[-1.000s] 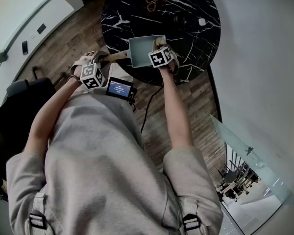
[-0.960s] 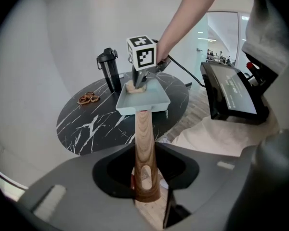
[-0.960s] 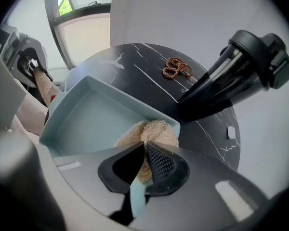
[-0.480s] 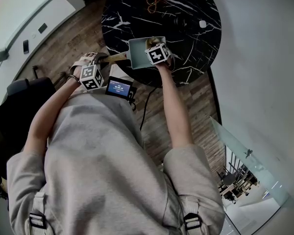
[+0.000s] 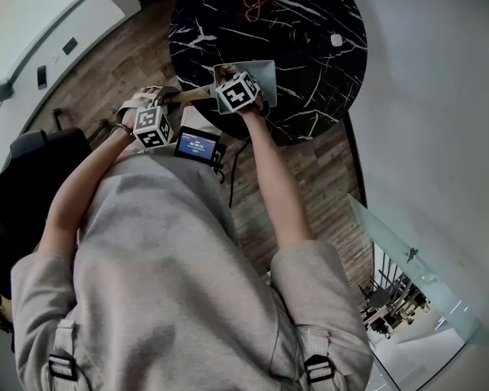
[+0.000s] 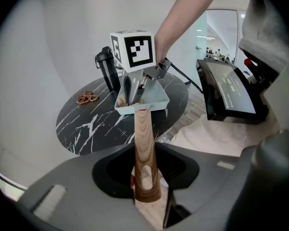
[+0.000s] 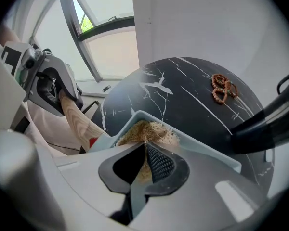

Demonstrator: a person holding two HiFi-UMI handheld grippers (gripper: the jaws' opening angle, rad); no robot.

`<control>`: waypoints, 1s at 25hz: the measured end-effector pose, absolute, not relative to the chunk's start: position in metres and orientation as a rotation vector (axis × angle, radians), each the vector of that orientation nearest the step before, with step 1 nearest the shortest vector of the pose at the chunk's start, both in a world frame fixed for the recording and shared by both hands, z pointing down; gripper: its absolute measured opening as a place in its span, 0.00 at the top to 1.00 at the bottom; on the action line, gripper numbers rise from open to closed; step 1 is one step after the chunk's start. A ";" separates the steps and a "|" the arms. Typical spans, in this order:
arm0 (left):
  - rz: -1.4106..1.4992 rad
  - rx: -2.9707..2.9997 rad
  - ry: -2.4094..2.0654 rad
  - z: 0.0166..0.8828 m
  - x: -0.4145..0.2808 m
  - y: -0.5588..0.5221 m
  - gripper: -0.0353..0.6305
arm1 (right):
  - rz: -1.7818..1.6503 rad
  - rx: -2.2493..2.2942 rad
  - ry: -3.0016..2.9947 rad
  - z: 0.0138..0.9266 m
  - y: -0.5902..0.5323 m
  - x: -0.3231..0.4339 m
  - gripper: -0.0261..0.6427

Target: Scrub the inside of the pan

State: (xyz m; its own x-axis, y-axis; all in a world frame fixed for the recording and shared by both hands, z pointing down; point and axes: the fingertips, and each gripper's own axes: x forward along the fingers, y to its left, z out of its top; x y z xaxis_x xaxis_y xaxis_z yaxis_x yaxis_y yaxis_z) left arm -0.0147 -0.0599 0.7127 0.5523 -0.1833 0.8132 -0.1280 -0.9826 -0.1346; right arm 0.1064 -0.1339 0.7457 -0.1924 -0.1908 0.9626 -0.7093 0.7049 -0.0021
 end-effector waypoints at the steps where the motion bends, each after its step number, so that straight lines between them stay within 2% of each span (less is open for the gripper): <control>1: -1.439 -2.714 0.274 0.713 -0.015 -0.060 0.75 | 0.556 0.714 -1.744 0.746 -0.133 0.103 0.92; 16: -1.574 -2.760 0.320 0.719 -0.016 -0.061 0.75 | 0.701 0.328 -1.688 0.754 -0.072 0.110 0.92; 25: -1.588 -2.719 0.354 0.721 -0.017 -0.067 0.74 | 0.836 0.412 -1.674 0.754 -0.061 0.113 0.92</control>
State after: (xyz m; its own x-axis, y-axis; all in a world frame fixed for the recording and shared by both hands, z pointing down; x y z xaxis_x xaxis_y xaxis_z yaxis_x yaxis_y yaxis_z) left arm -0.0173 -0.0668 0.7214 0.4730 -0.1780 0.8629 -0.2051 -0.9747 -0.0887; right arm 0.1127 -0.0615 0.7536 -0.2765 0.1590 0.9478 -0.6621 0.6833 -0.3078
